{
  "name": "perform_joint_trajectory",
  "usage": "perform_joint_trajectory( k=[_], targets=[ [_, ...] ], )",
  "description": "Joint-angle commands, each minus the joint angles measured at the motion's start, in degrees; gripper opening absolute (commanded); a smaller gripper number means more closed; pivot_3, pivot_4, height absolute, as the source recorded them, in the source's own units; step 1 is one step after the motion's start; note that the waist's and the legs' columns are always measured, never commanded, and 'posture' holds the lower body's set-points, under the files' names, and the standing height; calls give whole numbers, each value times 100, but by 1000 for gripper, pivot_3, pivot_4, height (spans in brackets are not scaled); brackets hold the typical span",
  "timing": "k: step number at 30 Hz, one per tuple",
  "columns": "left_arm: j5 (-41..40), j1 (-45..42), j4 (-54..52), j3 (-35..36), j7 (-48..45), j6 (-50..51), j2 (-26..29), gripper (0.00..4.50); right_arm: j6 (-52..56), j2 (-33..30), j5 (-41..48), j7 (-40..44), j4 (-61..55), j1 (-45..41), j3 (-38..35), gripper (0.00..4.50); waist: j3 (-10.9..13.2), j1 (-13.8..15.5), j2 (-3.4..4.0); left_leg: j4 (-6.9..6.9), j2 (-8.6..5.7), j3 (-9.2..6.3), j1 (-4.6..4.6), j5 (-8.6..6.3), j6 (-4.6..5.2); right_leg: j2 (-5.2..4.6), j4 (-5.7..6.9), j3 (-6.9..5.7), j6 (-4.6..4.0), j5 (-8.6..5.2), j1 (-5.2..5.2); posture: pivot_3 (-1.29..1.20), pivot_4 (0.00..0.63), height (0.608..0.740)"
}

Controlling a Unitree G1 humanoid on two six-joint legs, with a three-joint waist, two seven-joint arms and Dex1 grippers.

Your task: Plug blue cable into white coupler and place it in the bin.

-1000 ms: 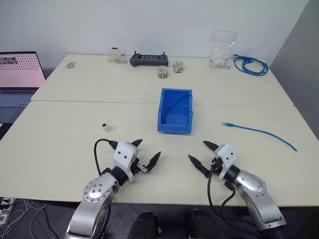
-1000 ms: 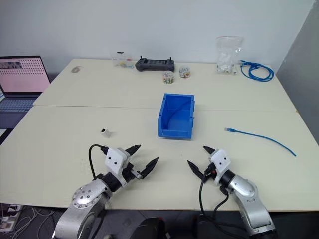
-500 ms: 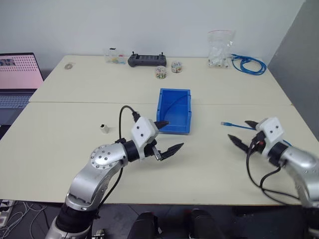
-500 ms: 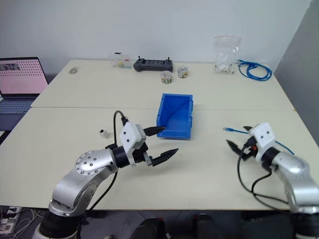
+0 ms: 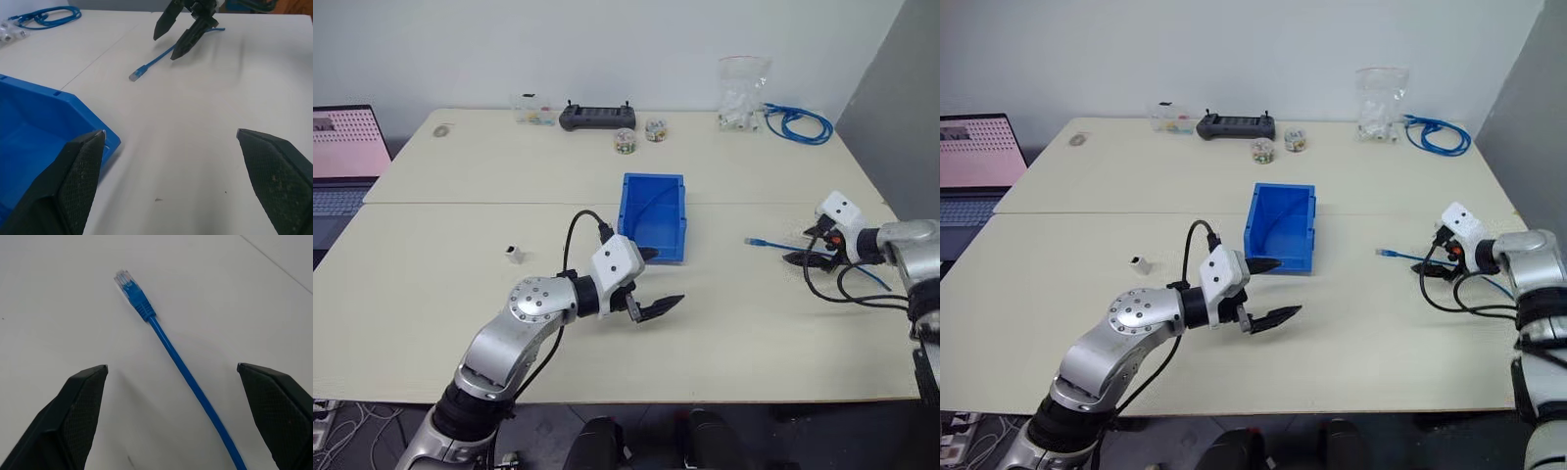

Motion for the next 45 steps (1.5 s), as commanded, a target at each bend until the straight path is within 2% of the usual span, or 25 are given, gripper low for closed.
perform_joint_trajectory(
  k=[1, 2, 3, 4, 5, 12, 15, 18, 24, 27, 32, 36, 38, 41, 45],
  targets=[
    [25, -96, -182, 15, 40, -24, -28, 4500, -222, 86, -433, 91, 876, -507, 187, 4118, 0, 2, 0, 0, 0, 0, -1, 0, 0, 0, -1, -1, 0, 0, -1, 0, 150, 740],
    [24, -110, -183, 15, 47, -11, -32, 4500, -220, 118, -515, 138, 1039, -595, 232, 4035, 0, 2, 0, 0, 0, 1, -2, 0, -1, -1, -1, 0, -1, 0, -1, 0, 150, 740],
    [23, -125, -178, 14, 51, 4, -37, 4500, -222, 158, -601, 146, 1197, -667, 273, 3668, 0, 4, 0, 0, 0, 1, -5, 0, -1, -2, -2, -1, -1, 0, -1, 0, 150, 740],
    [22, -134, -174, 13, 53, 14, -40, 4500, -240, 187, -664, 150, 1310, -716, 291, 3584, 0, 4, 0, 1, 0, 0, -5, 1, -1, -3, -2, -1, -1, 1, -2, 0, 150, 740],
    [32, -152, -164, 2, 53, 21, -38, 4500, -213, 213, -718, 197, 1402, -744, 314, 3236, 0, 3, 0, 2, -1, 2, -5, 1, -1, -5, -2, 1, -1, 1, -1, 0, 150, 740],
    [37, -199, -122, -9, 57, 49, -47, 4500, -125, 211, -817, 580, 1624, -722, 272, 1722, 0, 15, 0, 8, -4, 0, 3, 1, 0, -7, 0, -1, 8, 7, 9, 0, 150, 740],
    [-20, -169, -110, 17, 63, 85, -78, 4500, -202, 179, -800, 606, 1581, -659, 230, 815, 0, 14, 0, 10, -4, 0, 4, 2, 2, -7, 1, -1, 8, 9, 10, 0, 150, 740],
    [-29, -149, -81, 7, 62, 94, -110, 4500, -357, 150, -768, 668, 1480, -556, 182, 94, 0, 14, 0, 9, -4, -1, 4, 2, 2, -7, 1, -1, 8, 9, 9, 0, 150, 740],
    [-78, 68, -69, 158, -214, 15, 182, 4500, -1128, -87, -694, 1180, 649, -111, 182, 39, -1, 11, 1, 7, -4, -2, 4, 2, 1, -7, 1, -2, 8, 9, 8, 0, 150, 740],
    [-228, 450, -180, 492, -513, 1, 639, 4500, -1289, -336, -431, 1726, -581, 339, 105, 39, -1, 8, 1, 3, -3, -3, 4, 2, 1, -7, 1, -1, 8, 9, 5, 0, 150, 740],
    [-372, 1297, -215, 1238, -917, -183, 1395, 4500, -390, -634, 255, 2391, -3528, 1270, -58, 39, 9, -29, 17, -1, 1, -3, 2, 1, 1, -7, 5, 1, 7, 8, -4, 0, 150, 740],
    [-197, 2114, -77, 1743, -1286, -696, 1949, 4500, 360, -208, 502, 1971, -5268, 1719, 121, 39, 9, -19, 17, 0, 7, -12, 5, 0, 2, -3, 6, -5, 30, -8, -3, 0, 150, 740],
    [-27, 2482, 67, 1973, -1412, -1058, 2186, 4500, 779, 400, 429, 1539, -5651, 1694, 425, 39, 9, 1, 16, 1, 8, -17, 5, 0, 2, -2, 6, -8, 29, -8, -2, 0, 150, 740],
    [-17, 2731, 175, 2284, -1314, -1293, 2160, 4500, 1229, 1433, 140, 956, -5647, 1457, 1021, 39, 7, -8, 13, 0, 9, -18, 7, 0, 2, -2, 6, -8, 23, -4, -2, 0, 150, 740],
    [43, 3001, 205, 2416, -1310, -1503, 2118, 4500, 1329, 2006, -48, 772, -5254, 1248, 1474, 39, 8, 69, 14, 3, 6, -25, -20, 0, 1, -4, 5, -15, -7, 13, -27, 0, 150, 740]
  ],
)
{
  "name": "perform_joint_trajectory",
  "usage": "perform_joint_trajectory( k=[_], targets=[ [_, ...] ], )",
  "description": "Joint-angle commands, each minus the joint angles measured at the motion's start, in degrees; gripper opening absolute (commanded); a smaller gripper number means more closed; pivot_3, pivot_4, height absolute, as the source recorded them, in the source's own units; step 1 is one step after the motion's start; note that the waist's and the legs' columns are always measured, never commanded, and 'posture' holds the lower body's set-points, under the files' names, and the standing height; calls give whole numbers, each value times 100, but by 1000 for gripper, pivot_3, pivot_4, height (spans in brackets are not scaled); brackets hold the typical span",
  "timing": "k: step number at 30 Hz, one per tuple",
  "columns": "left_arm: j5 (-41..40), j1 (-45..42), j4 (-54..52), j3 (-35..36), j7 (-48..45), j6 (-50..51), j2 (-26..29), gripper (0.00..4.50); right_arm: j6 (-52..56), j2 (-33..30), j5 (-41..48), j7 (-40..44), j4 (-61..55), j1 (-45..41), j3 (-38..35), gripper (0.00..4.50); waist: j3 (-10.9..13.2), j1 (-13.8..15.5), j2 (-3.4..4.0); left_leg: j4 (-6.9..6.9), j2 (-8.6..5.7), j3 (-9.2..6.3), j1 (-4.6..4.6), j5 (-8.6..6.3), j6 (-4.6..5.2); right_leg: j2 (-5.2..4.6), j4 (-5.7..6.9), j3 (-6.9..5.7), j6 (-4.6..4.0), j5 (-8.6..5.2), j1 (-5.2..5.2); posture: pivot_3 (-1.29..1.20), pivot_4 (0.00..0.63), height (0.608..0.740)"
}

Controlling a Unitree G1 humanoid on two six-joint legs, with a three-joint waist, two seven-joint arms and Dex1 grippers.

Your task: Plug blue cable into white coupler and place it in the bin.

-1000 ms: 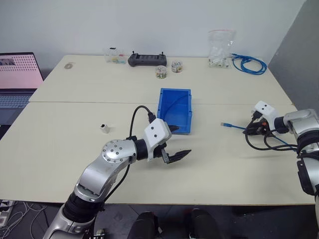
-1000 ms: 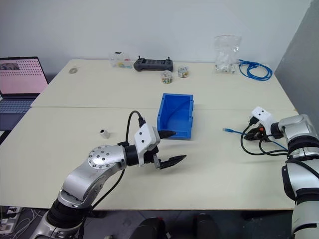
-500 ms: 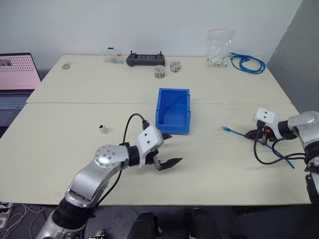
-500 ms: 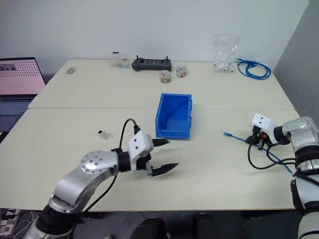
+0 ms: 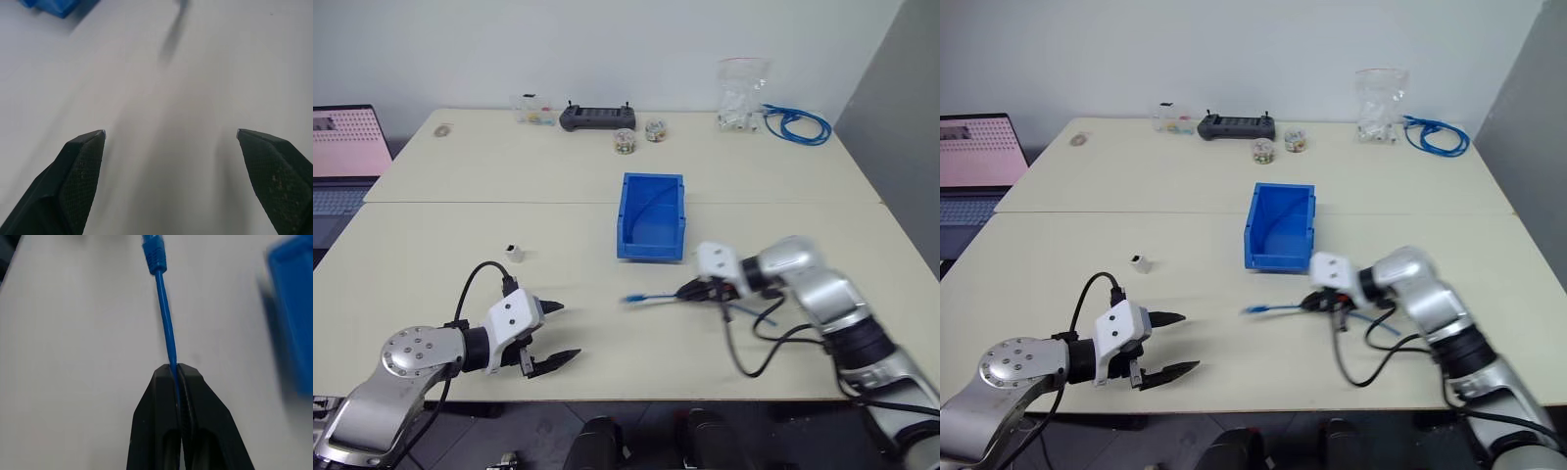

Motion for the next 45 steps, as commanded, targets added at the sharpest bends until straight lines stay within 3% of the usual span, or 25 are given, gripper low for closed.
perform_joint_trajectory(
  k=[1, 6, 11, 15, 23, 32, 45],
  targets=[
    [68, 267, -19, 261, 12, -285, -7, 4500, 32, 246, -157, -184, 340, -353, 227, 39, -1, 42, -2, 1, -8, 1, -17, 0, 0, -7, -1, 0, 1, 2, -15, 0, 150, 740],
    [167, 385, 128, 348, 70, -487, -25, 4500, 11, 741, -258, -314, 1144, -721, 431, 39, -3, 59, -5, -3, -9, 6, -26, 0, 0, -8, -3, 3, 3, 5, -31, 0, 150, 740],
    [221, 232, 440, 284, 119, -587, -62, 4500, 131, 880, -92, -248, 1281, -868, 311, 1134, -3, 45, -5, -4, -5, 11, -29, 1, 0, -4, 29, 6, -4, 6, -56, 0, 150, 740],
    [363, -146, 779, 91, 191, -787, -194, 4500, 443, 730, 171, -102, 878, -836, 110, 2260, -3, 38, -4, -3, -4, 12, -30, 1, 1, -1, 32, 6, -4, 6, -56, 0, 150, 740],
    [590, -1038, 1544, -487, 61, -1262, -564, 4500, 1253, -265, 1047, -7, -1200, 112, -583, 4373, -6, 84, -10, -2, -5, 9, -40, 0, 1, -4, 27, 2, -3, 7, -58, 0, 150, 740],
    [814, -1592, 2143, -1018, -300, -1487, -589, 4500, 2259, -623, 1691, -648, -2615, 963, -978, 4456, -6, -14, -10, 2, -2, 12, -38, 1, 2, 1, 33, 5, 2, 4, -59, 0, 150, 740],
    [1296, -1825, 2580, -1464, -506, -1646, -474, 1848, 2416, -856, 2119, -1162, -2981, 1042, -1045, 4500, -7, -30, -11, 3, -3, 13, -34, 2, 3, 1, 33, 6, 7, 2, -55, 0, 150, 740]
  ],
)
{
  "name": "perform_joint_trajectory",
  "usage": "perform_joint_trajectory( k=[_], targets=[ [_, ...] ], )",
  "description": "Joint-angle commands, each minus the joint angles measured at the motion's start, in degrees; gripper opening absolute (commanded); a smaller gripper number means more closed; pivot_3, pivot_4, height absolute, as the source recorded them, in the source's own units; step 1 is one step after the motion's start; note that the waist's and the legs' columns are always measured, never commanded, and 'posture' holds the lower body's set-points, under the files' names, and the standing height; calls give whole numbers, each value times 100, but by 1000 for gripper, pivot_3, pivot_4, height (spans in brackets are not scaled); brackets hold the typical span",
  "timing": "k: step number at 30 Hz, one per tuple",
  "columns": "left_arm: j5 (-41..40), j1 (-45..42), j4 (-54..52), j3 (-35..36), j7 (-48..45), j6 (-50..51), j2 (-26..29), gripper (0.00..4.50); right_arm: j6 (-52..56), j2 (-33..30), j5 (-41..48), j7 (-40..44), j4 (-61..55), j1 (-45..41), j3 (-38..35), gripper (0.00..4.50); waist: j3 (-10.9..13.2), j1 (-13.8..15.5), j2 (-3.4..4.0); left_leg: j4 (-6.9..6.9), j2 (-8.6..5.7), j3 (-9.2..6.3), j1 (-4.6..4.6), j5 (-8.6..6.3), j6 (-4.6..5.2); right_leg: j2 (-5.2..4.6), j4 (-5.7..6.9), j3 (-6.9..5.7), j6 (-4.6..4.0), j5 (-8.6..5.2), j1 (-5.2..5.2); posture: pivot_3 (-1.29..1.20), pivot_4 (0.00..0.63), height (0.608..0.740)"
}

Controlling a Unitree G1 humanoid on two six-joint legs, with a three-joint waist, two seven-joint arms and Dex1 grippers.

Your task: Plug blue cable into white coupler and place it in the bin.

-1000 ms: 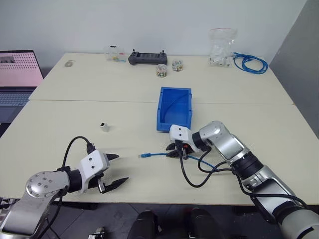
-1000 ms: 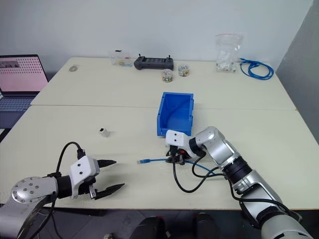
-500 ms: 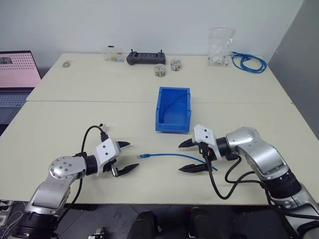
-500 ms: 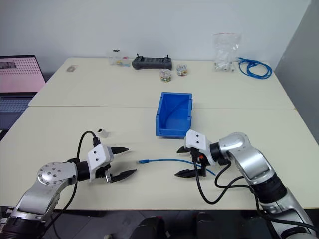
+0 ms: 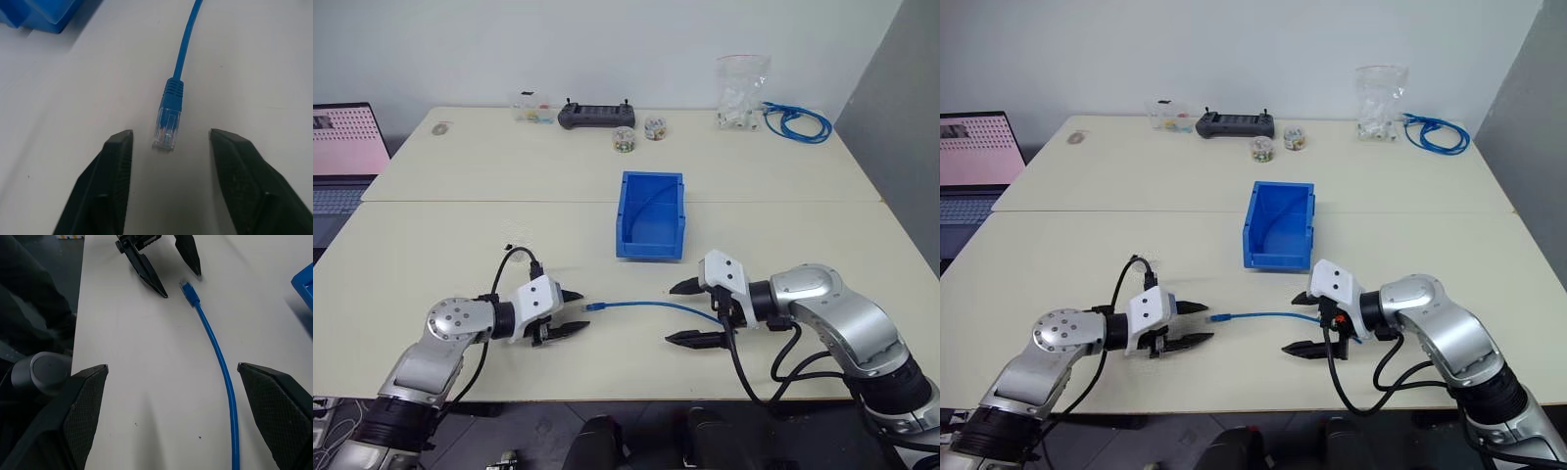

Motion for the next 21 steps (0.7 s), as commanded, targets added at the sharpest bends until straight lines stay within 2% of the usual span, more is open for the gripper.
perform_joint_trajectory(
  k=[1, 7, 10, 14, 20, 21],
  targets=[
    [363, 24, 187, -203, 36, -26, 80, 1705, -66, -103, 175, -91, -306, -29, -149, 4500, 0, 1, 1, 0, 0, 0, 0, 0, 0, 0, 0, 0, 0, 0, 1, 0, 150, 740],
    [382, 19, 186, -327, -109, -33, 118, 304, -352, -167, 289, -150, -475, 119, -217, 4500, -2, 1, 1, 0, 0, 0, 5, 0, 1, 0, 0, 0, 6, -3, 4, 0, 150, 740],
    [190, 49, -87, -394, -370, 261, 173, 246, -366, -151, 435, -262, -608, 318, -408, 4500, -4, 0, 0, 0, 0, 1, 6, 0, 1, 0, 0, 0, 6, -3, 6, 0, 150, 740],
    [-473, -63, -801, -432, -834, 1300, 239, 246, -133, -297, 1019, -357, -1174, 1036, -1057, 4500, -4, 2, 0, -2, 0, 2, 4, 0, 1, 0, -1, 1, 6, -3, 6, 0, 150, 740],
    [-1346, -820, -1109, -245, -760, 2685, -201, 246, 240, -216, 1807, -862, -1747, 1742, -1792, 4500, -1, 10, -9, 3, -2, -4, -5, 1, 2, 1, -2, -4, 25, -11, 4, 0, 150, 740],
    [-1731, -1070, -1166, -168, -758, 3153, -349, 246, 531, -258, 2351, -877, -1884, 1929, -2055, 4500, -1, 11, -9, 4, 1, -5, -6, 1, 2, 5, -2, -4, 25, -11, 4, 0, 150, 740]
  ],
)
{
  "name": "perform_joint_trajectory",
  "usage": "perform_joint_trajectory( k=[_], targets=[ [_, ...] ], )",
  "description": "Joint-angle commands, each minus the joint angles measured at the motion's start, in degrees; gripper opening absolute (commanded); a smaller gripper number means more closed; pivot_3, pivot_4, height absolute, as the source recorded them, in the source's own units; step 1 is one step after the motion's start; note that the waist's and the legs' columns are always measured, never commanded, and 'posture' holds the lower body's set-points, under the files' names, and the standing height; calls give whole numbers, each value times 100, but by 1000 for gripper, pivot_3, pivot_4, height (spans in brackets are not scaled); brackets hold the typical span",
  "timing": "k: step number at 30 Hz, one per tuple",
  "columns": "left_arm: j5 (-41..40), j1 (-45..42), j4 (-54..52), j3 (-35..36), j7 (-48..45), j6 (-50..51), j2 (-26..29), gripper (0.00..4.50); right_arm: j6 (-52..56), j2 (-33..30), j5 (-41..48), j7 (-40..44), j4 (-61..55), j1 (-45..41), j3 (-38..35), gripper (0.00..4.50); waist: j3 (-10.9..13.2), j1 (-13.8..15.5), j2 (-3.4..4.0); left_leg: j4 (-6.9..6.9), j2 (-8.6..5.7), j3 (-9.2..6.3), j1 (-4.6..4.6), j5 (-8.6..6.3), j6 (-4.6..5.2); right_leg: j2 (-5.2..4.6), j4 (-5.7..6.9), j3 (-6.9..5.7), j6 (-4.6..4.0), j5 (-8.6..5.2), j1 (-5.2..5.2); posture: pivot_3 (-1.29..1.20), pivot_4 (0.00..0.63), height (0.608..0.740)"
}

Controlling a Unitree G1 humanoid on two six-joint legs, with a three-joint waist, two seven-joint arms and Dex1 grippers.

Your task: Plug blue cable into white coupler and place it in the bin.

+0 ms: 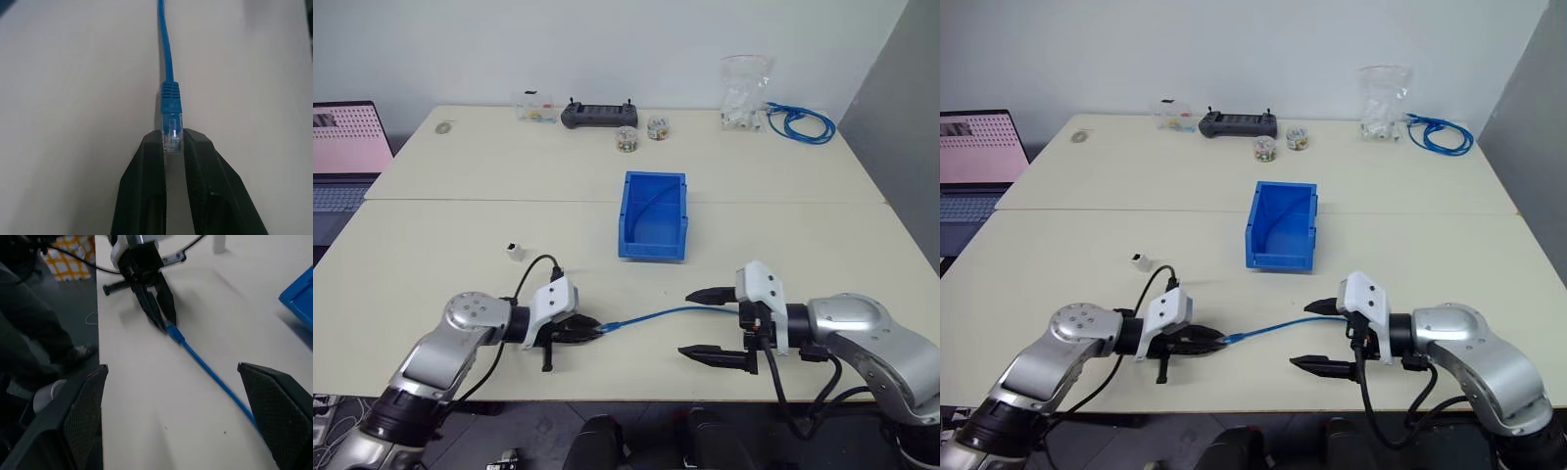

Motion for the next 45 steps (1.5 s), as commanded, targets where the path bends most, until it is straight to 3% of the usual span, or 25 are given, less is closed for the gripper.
perform_joint_trajectory(
  k=[1, 8, 15, 23, 30, 33, 45],
  targets=[
    [-1042, -674, -333, 275, 15, 1215, -323, 246, 652, -58, 1300, -210, -554, 404, -748, 4500, 0, 15, -1, 0, 0, -1, 1, 0, 0, 0, 1, 0, 0, 0, 1, 0, 150, 740],
    [-2213, -1664, -99, 584, 324, 2682, -967, 246, 1058, 122, 2618, -1336, -715, 745, -1409, 4500, -1, -42, -5, 2, -2, 9, 3, 0, 1, 2, 2, 10, 3, 1, 2, 0, 150, 740],
    [-3293, -1913, -232, 940, 451, 3817, -1078, 246, 1037, 425, 3454, -2346, -326, 303, -1282, 4500, -1, -39, -5, 2, 1, 8, 5, 1, 0, 7, 4, 12, 2, 1, 1, 0, 150, 740],
    [-3815, -1798, -509, 1098, 700, 4210, -1036, 246, 877, 749, 4349, -3064, 215, -514, -974, 4500, -1, -28, -5, 2, 0, 8, 4, 2, 0, 4, 3, 15, 2, 1, 0, 0, 150, 740],
    [-3987, -1636, -658, 1105, 903, 4255, -992, 246, 788, 908, 4496, -3201, 432, -812, -616, 4500, -1, -27, -5, 1, -1, 9, 3, 2, 0, 3, 2, 16, 1, 1, -1, 0, 150, 740],
    [-4042, -1627, -678, 1108, 953, 4259, -989, 246, 771, 920, 4541, -3189, 492, -857, -538, 4027, -1, -26, -5, 1, -1, 9, 2, 2, 0, 3, 3, 16, 1, 1, -2, 0, 150, 740],
    [-4005, -1591, -665, 1037, 940, 4071, -933, 246, 760, 794, 4737, -3123, 481, -815, -450, 1188, -1, -27, -5, 0, -1, 10, 2, 2, 0, 3, 2, 16, 1, 1, -2, 0, 150, 740]
  ],
)
